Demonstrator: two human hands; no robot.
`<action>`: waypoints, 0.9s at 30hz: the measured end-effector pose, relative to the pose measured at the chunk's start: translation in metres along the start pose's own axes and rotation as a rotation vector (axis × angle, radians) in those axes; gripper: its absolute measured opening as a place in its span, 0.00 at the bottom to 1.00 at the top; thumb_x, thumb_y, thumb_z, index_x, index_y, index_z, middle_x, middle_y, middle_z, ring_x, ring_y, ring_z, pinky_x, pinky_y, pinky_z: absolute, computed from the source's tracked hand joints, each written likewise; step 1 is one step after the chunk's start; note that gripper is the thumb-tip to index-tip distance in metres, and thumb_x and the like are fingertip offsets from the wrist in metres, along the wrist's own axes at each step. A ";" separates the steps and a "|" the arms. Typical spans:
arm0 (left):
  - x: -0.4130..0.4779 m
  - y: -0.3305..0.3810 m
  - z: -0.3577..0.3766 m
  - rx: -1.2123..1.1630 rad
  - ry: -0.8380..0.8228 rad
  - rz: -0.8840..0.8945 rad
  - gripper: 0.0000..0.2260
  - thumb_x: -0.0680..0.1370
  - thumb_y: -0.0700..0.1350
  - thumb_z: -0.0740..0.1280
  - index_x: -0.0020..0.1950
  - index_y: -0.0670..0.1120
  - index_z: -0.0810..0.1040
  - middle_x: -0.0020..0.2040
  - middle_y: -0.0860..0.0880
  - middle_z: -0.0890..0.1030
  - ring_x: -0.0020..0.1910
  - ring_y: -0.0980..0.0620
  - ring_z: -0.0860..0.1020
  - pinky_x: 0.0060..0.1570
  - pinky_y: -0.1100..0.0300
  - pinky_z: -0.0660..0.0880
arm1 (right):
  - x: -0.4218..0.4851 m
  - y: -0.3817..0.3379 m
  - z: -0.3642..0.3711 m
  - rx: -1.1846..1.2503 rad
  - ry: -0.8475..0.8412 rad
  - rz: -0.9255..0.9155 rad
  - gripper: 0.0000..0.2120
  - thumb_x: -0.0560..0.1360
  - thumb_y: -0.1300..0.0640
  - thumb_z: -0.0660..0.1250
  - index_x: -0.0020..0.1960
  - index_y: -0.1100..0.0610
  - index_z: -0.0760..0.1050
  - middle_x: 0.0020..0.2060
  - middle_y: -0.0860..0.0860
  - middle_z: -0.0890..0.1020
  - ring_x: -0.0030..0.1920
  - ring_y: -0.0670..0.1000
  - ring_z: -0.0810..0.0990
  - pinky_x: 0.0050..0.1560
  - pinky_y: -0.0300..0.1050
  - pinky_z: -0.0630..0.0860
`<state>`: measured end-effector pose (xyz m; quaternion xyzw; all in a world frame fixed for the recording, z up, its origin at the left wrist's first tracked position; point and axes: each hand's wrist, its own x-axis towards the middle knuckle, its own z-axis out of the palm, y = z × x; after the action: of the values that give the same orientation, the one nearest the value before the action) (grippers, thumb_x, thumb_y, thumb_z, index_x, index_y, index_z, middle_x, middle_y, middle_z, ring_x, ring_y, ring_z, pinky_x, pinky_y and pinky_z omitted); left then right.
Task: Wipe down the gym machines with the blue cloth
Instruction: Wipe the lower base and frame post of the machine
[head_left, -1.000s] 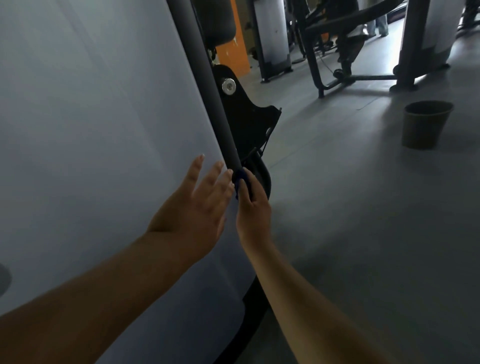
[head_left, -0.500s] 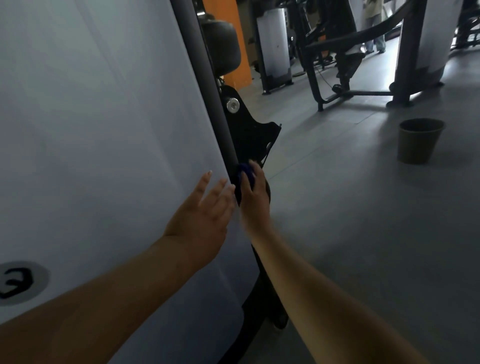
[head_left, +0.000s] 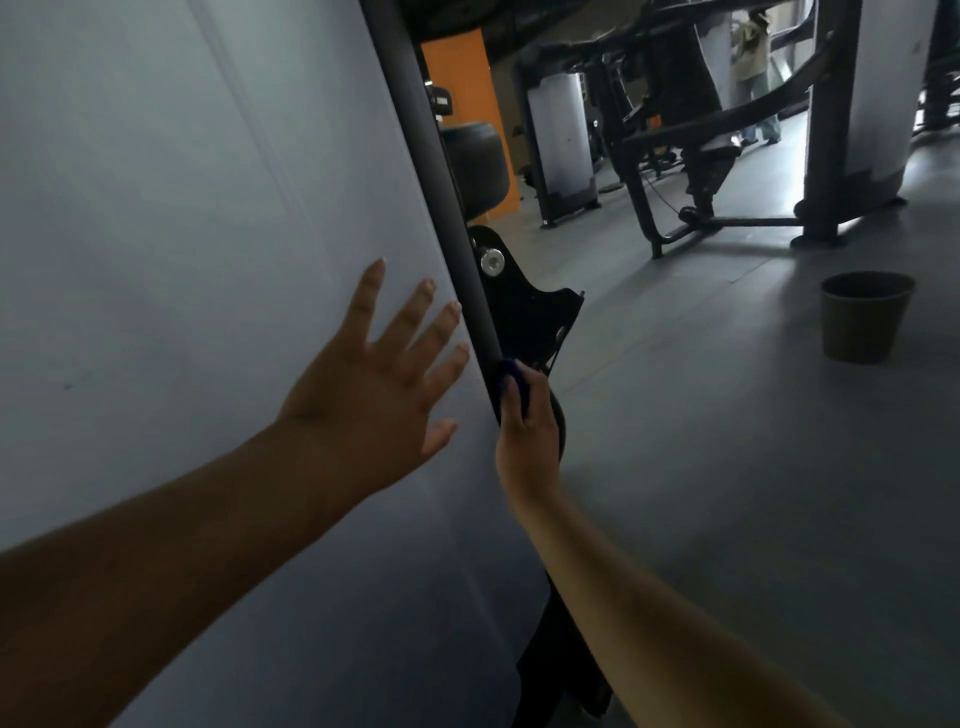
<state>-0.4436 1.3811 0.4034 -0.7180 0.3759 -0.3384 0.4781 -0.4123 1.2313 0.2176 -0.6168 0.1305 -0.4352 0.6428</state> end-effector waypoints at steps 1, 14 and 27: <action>0.000 0.001 0.001 -0.006 0.006 0.000 0.39 0.84 0.70 0.37 0.89 0.49 0.39 0.88 0.36 0.37 0.87 0.30 0.37 0.77 0.22 0.36 | 0.001 0.002 -0.002 -0.025 0.004 0.023 0.12 0.89 0.44 0.59 0.70 0.43 0.75 0.57 0.39 0.82 0.55 0.36 0.81 0.52 0.39 0.80; -0.002 0.002 -0.003 -0.009 0.000 -0.003 0.37 0.86 0.68 0.40 0.90 0.47 0.42 0.89 0.37 0.40 0.87 0.31 0.38 0.77 0.21 0.34 | 0.025 -0.072 0.008 0.219 -0.080 -0.092 0.13 0.89 0.51 0.63 0.72 0.49 0.78 0.56 0.43 0.86 0.57 0.41 0.85 0.52 0.35 0.81; -0.001 -0.064 -0.028 -0.008 0.100 0.012 0.36 0.87 0.68 0.42 0.90 0.51 0.44 0.89 0.39 0.51 0.89 0.38 0.50 0.85 0.33 0.42 | 0.038 -0.090 0.007 0.024 -0.128 -0.093 0.14 0.89 0.47 0.60 0.73 0.45 0.75 0.58 0.39 0.83 0.56 0.36 0.82 0.59 0.42 0.83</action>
<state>-0.4534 1.3866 0.4725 -0.6999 0.4049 -0.3694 0.4579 -0.4208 1.2212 0.3145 -0.6411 0.0551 -0.4256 0.6363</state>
